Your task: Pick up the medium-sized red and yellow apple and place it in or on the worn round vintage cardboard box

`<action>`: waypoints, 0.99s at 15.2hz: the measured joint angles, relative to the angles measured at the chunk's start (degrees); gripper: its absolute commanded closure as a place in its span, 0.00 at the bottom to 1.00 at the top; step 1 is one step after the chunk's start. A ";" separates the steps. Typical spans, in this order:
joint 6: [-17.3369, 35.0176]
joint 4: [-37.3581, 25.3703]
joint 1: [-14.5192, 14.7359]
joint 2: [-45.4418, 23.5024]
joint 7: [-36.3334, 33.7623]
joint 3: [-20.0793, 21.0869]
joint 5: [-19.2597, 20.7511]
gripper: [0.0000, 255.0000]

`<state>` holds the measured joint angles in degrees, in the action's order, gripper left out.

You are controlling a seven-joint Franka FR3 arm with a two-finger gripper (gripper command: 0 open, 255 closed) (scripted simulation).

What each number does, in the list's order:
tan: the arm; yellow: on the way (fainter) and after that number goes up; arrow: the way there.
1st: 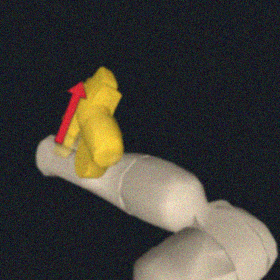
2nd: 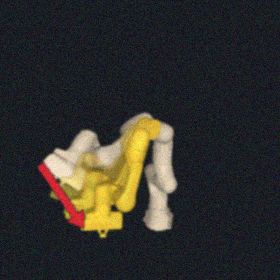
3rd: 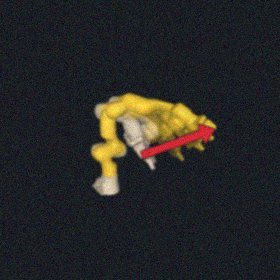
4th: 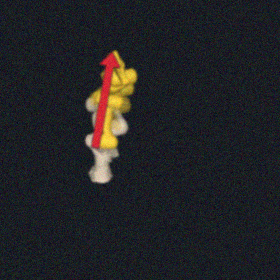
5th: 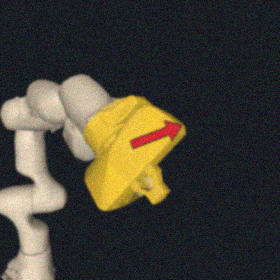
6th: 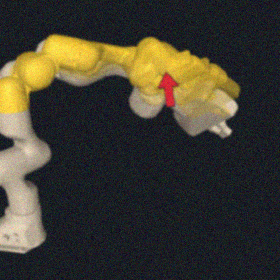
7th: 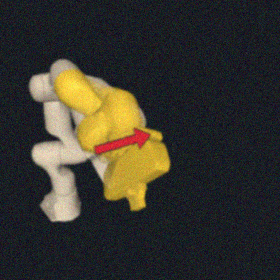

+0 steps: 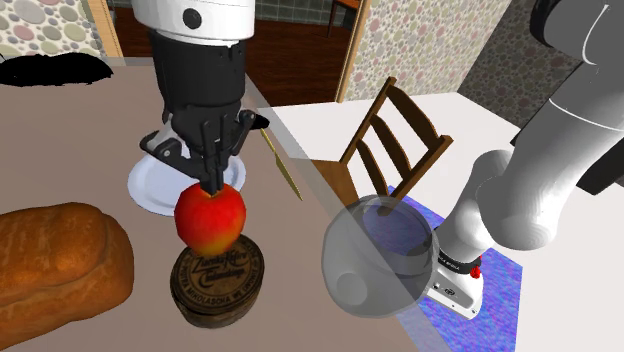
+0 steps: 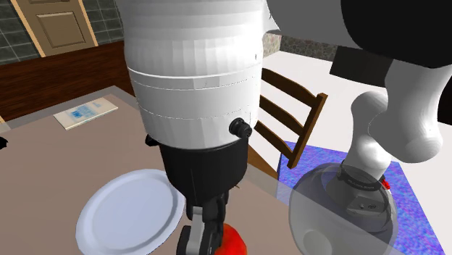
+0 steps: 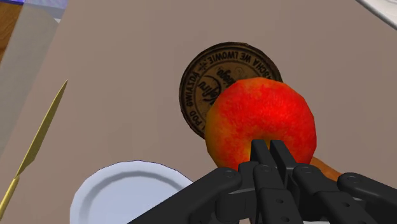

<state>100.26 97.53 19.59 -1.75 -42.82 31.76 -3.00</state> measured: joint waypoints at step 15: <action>11.13 10.73 0.03 -0.51 0.49 0.01 0.11 1.00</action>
<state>111.40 108.26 19.63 -2.26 -42.32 31.77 -2.89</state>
